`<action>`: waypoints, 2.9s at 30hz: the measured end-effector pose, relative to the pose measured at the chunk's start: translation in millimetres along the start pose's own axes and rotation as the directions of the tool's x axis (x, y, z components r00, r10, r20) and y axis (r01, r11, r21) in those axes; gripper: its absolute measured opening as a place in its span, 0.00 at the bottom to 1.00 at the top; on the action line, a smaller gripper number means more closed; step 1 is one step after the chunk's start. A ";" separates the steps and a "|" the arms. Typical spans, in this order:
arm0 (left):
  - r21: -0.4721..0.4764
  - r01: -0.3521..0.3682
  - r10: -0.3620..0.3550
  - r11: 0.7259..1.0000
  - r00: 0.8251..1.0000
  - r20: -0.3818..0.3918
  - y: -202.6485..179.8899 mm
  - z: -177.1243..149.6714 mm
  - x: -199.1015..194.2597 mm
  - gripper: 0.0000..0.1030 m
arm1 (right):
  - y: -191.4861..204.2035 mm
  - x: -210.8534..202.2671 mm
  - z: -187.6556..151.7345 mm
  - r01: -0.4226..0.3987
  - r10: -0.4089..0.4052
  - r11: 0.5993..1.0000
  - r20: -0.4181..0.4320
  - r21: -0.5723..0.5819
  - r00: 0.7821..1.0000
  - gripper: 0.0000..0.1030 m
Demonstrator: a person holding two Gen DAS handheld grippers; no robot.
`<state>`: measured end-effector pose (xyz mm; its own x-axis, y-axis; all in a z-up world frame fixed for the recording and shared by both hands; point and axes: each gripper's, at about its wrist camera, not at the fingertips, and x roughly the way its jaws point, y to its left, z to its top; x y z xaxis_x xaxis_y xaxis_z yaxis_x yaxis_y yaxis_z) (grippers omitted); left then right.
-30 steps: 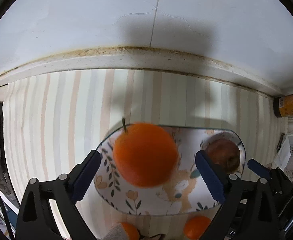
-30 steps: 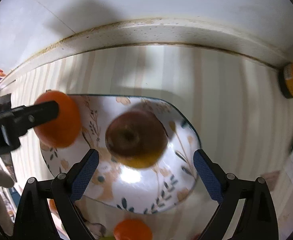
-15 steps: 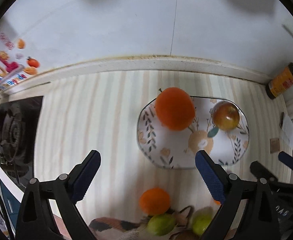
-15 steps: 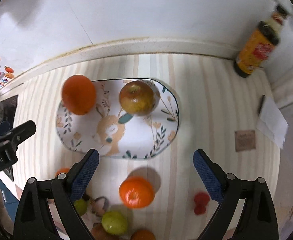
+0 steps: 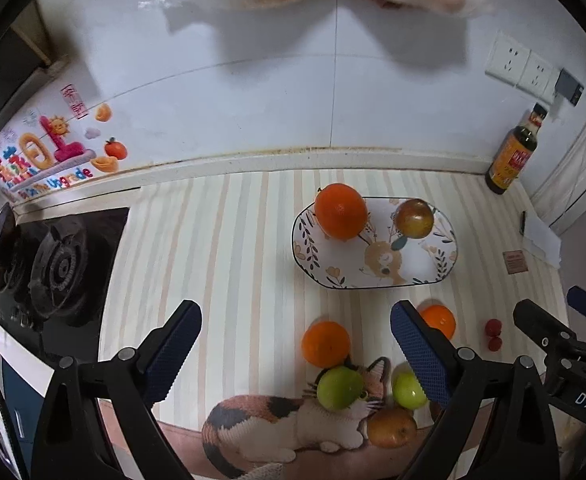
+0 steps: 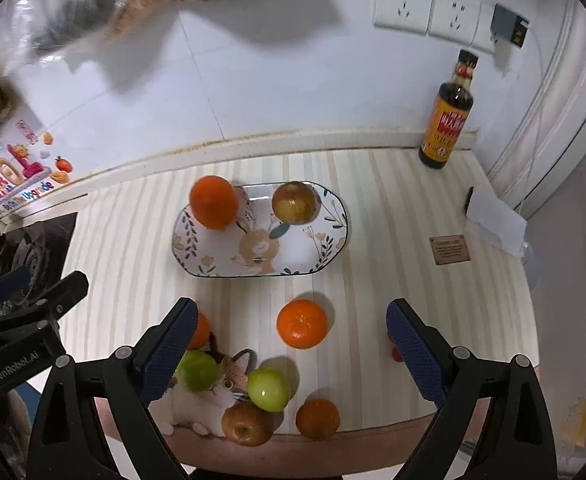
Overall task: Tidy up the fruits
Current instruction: 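Withdraw both grippers from the plate toward the remaining fruit, then grasp a tangerine with the left gripper while the right gripper grasps another tangerine, then carry both tangerines over the floral plate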
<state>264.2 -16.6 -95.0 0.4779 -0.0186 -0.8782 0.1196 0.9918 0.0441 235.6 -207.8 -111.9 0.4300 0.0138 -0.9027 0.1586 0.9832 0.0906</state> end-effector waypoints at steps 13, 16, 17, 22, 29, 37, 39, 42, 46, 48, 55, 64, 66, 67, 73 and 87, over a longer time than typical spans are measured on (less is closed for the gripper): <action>-0.061 -0.026 0.023 0.998 0.999 -0.042 -0.4 -13.0 9.8 1.00 | -10.0 -2.8 -5.6 -0.099 0.098 0.994 0.014 0.056 0.995 0.97; -0.063 -0.030 0.024 0.998 0.996 -0.083 -3.4 -16.2 33.5 1.00 | -13.7 19.0 -4.9 -0.095 0.096 0.994 -0.022 0.052 0.995 0.97; -0.060 -0.029 0.023 0.998 0.995 -0.096 -4.4 -17.4 40.1 1.00 | -14.7 28.2 -5.4 -0.094 0.095 0.994 -0.037 0.051 0.995 0.97; -0.080 -0.028 0.010 0.996 0.976 -0.218 -4.0 -22.0 93.6 1.00 | -24.1 87.5 -7.7 -0.091 0.100 0.993 -0.143 0.073 0.985 0.97; -0.082 -0.005 -0.031 0.997 0.902 -0.430 -7.5 -31.5 177.8 1.00 | -33.9 163.9 -14.5 -0.098 0.125 0.990 -0.288 0.105 0.949 0.97; -0.092 0.046 -0.088 0.995 0.843 -0.531 -20.7 -45.9 223.8 0.96 | -37.3 220.4 -21.4 -0.114 0.166 0.982 -0.385 0.152 0.908 0.97; -0.086 0.052 -0.090 0.995 0.844 -0.529 -23.5 -48.8 226.7 0.78 | -36.1 231.8 -24.4 -0.121 0.179 0.979 -0.408 0.164 0.895 0.96; -0.112 0.077 -0.125 0.991 0.844 -0.522 -24.5 -53.3 227.6 0.62 | -33.8 244.0 -27.9 -0.117 0.181 0.978 -0.431 0.171 0.884 0.90; -0.093 0.064 -0.102 0.994 0.857 -0.505 -29.2 -56.6 220.9 0.60 | -33.4 253.9 -33.4 -0.102 0.165 0.982 -0.448 0.162 0.879 0.73; -0.086 0.053 -0.089 0.995 0.861 -0.502 -27.6 -60.0 217.8 0.60 | -36.6 251.6 -35.8 -0.101 0.159 0.983 -0.443 0.151 0.882 0.67; -0.069 0.039 -0.068 0.997 0.864 -0.498 -21.1 -69.1 209.1 0.60 | -38.2 249.0 -46.3 -0.113 0.150 0.988 -0.460 0.109 0.875 0.67; -0.062 0.037 -0.063 0.997 0.869 -0.491 -19.8 -57.8 216.7 0.59 | -32.8 248.2 -47.8 -0.105 0.137 0.990 -0.447 0.096 0.884 0.67; -0.066 0.046 -0.073 0.997 0.870 -0.487 -20.3 -54.6 213.9 0.59 | -31.7 246.5 -47.1 -0.109 0.145 0.988 -0.436 0.108 0.888 0.66; -0.068 0.052 -0.079 0.996 0.872 -0.484 -20.2 -51.9 211.1 0.59 | -32.9 245.4 -47.7 -0.109 0.147 0.988 -0.435 0.112 0.889 0.66; -0.076 0.111 -0.132 0.991 0.909 -0.396 -20.1 -2.5 173.7 0.59 | -45.3 217.4 -30.2 -0.161 0.210 0.974 -0.373 0.160 0.904 0.66; -0.033 0.104 -0.107 0.994 0.880 -0.462 -32.5 56.1 237.1 0.60 | -51.1 246.4 68.5 -0.094 0.125 0.990 -0.343 0.105 0.931 0.66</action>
<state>422.4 -60.4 -277.9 0.0060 -0.0642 -0.9979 0.1399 0.9882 -0.0627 394.3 -267.1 -310.2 0.1150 0.1985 -0.9733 0.2100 0.9528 0.2191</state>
